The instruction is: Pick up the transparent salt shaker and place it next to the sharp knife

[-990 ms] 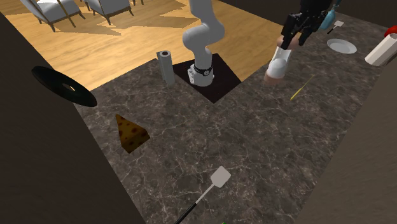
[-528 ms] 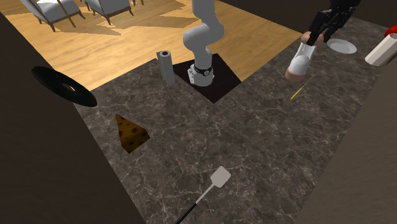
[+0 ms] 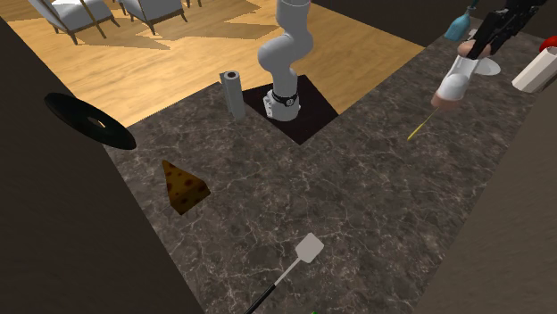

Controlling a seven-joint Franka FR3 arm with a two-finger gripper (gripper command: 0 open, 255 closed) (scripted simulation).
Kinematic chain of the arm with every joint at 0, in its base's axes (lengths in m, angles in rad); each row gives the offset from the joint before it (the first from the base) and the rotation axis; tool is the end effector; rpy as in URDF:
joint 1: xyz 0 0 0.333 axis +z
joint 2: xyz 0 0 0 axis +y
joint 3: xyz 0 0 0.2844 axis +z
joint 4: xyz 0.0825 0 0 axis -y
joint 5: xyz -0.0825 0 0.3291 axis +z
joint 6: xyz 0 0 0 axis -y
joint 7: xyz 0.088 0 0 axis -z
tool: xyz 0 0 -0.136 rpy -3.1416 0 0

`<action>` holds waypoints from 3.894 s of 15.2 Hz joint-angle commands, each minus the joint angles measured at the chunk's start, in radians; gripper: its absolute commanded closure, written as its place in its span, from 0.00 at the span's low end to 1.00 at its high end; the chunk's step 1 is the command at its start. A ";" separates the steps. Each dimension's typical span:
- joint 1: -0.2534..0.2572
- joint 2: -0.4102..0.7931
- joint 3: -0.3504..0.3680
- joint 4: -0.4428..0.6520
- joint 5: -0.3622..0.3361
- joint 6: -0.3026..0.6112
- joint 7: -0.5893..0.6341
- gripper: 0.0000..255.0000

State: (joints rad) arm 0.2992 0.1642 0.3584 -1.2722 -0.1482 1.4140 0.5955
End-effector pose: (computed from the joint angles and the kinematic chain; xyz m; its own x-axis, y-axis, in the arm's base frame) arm 0.4393 0.2898 0.5933 0.9985 0.0374 0.0403 0.0340 -0.9962 0.0804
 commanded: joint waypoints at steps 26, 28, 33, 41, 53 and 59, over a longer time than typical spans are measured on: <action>0.025 0.038 0.018 -0.268 -0.015 0.295 0.090 1.00; 0.024 0.036 0.018 -0.297 -0.015 0.323 0.092 1.00; 0.021 0.037 0.016 -0.362 -0.017 0.389 0.099 1.00; 0.019 0.051 0.013 -0.452 -0.027 0.491 0.112 1.00; 0.020 0.086 0.007 -0.538 -0.048 0.608 0.134 1.00; 0.020 0.086 0.007 -0.538 -0.048 0.608 0.134 0.00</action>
State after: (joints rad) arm 0.3194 0.2501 0.3652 -1.8105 -0.1966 2.0218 0.7294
